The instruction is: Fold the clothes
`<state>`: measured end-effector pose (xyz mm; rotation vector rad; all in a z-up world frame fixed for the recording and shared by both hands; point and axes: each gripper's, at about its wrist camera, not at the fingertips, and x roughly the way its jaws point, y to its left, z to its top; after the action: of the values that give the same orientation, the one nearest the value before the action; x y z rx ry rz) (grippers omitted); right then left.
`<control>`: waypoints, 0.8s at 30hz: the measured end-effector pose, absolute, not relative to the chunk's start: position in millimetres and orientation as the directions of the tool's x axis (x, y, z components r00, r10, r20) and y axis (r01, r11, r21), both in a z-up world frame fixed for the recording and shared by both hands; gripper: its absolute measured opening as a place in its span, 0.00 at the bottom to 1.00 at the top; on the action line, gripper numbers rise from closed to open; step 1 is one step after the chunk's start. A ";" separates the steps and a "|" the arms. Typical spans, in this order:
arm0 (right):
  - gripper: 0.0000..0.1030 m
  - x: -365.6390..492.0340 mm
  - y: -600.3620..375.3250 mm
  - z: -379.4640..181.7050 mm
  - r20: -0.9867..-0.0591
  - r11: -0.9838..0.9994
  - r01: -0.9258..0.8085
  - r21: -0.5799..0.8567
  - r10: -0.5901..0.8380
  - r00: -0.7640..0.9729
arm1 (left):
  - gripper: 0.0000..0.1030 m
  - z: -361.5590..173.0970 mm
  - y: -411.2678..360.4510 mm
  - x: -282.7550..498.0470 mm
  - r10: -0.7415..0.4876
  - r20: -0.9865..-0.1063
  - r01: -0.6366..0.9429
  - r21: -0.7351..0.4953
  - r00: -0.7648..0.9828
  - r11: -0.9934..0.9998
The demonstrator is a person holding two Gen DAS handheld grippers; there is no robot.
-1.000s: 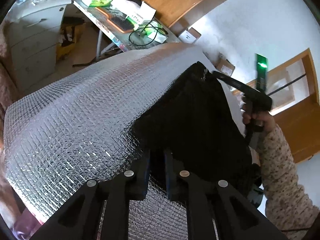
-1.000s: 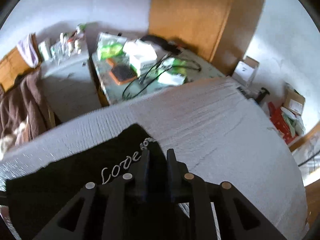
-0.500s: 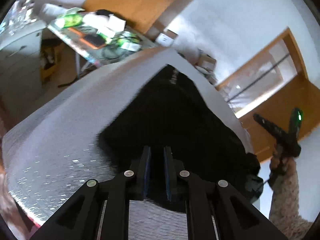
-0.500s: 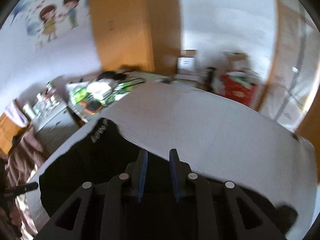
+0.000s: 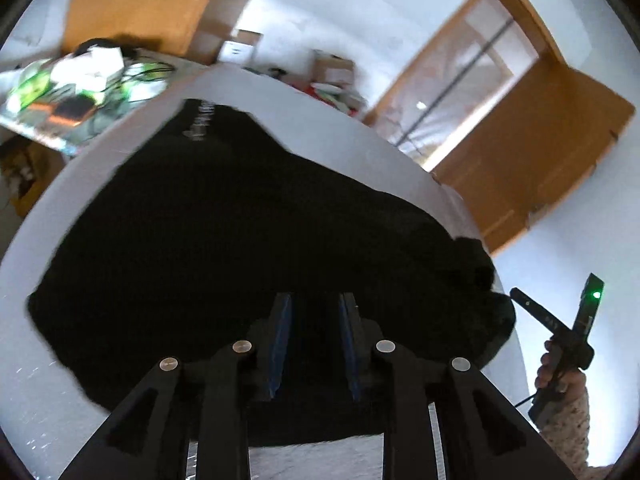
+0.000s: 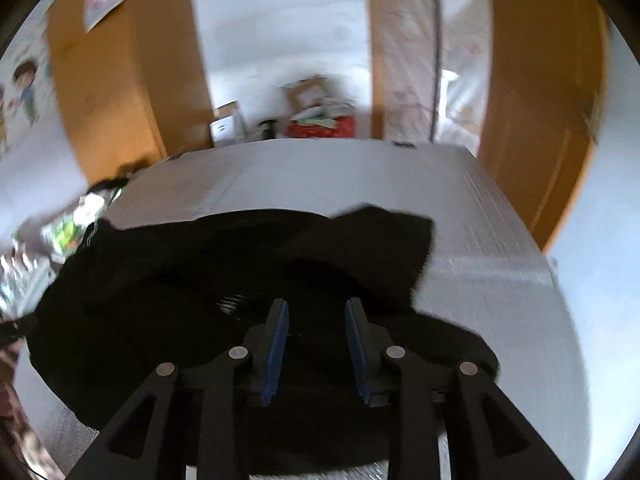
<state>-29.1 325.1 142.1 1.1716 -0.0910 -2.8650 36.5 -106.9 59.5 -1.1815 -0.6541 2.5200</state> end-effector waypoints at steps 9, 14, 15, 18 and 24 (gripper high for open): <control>0.31 -11.6 372.1 119.1 -0.707 -0.991 -0.047 0.123 -0.054 -0.705 | 0.25 63.9 -40.6 4.9 0.486 -0.684 -0.173 -0.476 -0.544 -0.862; 0.27 -14.6 379.5 107.1 -0.710 -0.986 -0.004 0.168 -0.118 -0.694 | 0.26 58.9 -8.5 -11.5 0.515 -0.698 -0.209 -0.480 -0.498 -0.852; 0.21 -15.2 381.0 104.6 -0.711 -0.984 0.005 0.177 -0.131 -0.691 | 0.26 57.9 -4.1 -14.5 0.513 -0.702 -0.212 -0.475 -0.494 -0.854; 0.03 -13.0 384.5 105.1 -0.694 -0.979 0.030 0.203 -0.166 -0.701 | 0.26 53.6 2.6 -22.6 0.504 -0.711 -0.199 -0.471 -0.491 -0.859; 0.00 22.7 385.7 139.2 -0.543 -0.965 0.100 0.244 -0.221 -0.810 | 0.26 42.4 10.4 -35.0 0.476 -0.739 -0.166 -0.456 -0.477 -0.874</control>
<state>22.7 385.7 139.2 0.8835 -0.3055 -2.8207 -35.0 10.4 42.4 -1.3341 -0.4591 2.3704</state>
